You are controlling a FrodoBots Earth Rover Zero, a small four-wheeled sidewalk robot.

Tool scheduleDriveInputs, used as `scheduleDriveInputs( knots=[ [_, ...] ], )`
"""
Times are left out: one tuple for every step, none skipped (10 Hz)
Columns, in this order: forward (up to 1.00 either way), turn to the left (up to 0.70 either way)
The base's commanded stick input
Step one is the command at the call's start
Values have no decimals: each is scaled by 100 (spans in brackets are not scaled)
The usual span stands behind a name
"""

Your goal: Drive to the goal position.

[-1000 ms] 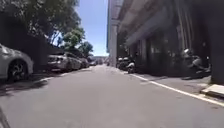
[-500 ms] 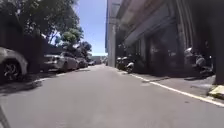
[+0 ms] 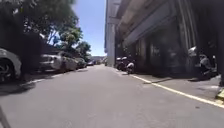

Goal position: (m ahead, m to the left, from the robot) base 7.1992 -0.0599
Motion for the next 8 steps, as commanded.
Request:
scheduleDriveInputs(
  knots=[
    [45,0],
    [45,0],
    [45,0],
    [45,0],
    [45,0],
    [45,0],
    [45,0],
    [45,0]
  ],
)
